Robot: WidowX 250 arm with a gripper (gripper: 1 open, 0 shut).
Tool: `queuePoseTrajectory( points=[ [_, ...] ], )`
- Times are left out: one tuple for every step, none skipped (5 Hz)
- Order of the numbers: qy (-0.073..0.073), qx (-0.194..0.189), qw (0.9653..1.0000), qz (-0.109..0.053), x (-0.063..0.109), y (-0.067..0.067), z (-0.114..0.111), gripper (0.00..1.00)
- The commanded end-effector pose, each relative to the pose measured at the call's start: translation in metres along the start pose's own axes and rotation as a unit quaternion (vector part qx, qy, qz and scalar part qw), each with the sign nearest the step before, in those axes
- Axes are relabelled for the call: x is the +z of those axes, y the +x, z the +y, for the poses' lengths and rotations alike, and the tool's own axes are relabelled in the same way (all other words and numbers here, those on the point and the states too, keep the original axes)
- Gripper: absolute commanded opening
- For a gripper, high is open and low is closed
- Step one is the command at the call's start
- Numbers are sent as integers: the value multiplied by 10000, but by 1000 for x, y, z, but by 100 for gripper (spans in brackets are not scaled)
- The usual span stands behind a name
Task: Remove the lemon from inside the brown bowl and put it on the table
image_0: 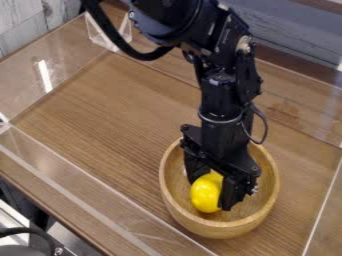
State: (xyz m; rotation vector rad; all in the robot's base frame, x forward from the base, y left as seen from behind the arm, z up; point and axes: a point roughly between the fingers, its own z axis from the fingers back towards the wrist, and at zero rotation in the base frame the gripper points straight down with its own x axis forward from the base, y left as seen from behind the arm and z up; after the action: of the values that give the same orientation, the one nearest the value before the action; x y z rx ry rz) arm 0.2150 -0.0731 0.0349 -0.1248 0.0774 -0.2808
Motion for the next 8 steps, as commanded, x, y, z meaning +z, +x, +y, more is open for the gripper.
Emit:
queuePoseTrajectory(
  points=[
    [-17,-34,10000,-74,0,3,-4,0],
    [-32,-23,10000,-77,-2,3,-6,0],
    [-46,-9,10000,-79,-4,3,-8,0],
    [-51,6,10000,-78,-5,4,-10,0],
    [-53,26,10000,-75,-6,4,-11,0],
    [-50,48,10000,-67,-7,3,-13,0],
    [-48,89,9999,-68,-8,3,-14,0],
    [-47,134,9999,-69,-8,1,-15,0]
  ],
)
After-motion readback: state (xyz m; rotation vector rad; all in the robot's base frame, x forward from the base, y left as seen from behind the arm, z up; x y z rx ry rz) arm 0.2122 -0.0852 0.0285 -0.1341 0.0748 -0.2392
